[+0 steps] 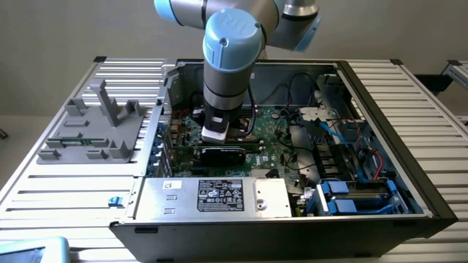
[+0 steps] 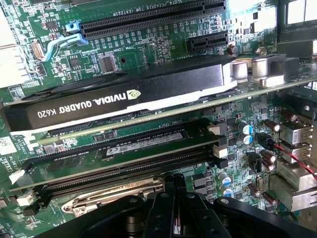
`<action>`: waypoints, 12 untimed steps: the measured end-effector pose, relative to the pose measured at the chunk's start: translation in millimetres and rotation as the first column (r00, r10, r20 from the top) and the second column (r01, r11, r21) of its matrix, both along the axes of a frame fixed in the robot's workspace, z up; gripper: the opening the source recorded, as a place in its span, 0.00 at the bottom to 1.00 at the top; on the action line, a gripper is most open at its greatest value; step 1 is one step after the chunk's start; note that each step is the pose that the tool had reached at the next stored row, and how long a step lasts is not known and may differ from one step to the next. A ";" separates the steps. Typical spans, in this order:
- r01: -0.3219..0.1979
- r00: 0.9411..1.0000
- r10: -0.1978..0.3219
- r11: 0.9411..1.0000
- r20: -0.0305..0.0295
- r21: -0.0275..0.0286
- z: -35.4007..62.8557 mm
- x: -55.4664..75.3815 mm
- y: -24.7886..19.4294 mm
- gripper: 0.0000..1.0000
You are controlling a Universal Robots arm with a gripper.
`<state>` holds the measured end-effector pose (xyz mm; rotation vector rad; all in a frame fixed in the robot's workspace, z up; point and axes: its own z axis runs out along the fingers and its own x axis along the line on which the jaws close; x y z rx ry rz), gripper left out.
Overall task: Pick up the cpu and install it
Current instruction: 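Install the second cpu locking lever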
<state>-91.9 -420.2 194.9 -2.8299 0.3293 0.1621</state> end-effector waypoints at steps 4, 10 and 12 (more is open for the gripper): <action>0.000 1.000 0.000 1.000 0.000 0.000 0.0 0.0 -0.1 0.12; 0.000 1.000 0.000 1.000 0.000 0.001 -0.3 0.0 -0.1 0.12; 0.000 1.000 0.000 1.000 0.000 0.001 -0.4 0.0 0.0 0.12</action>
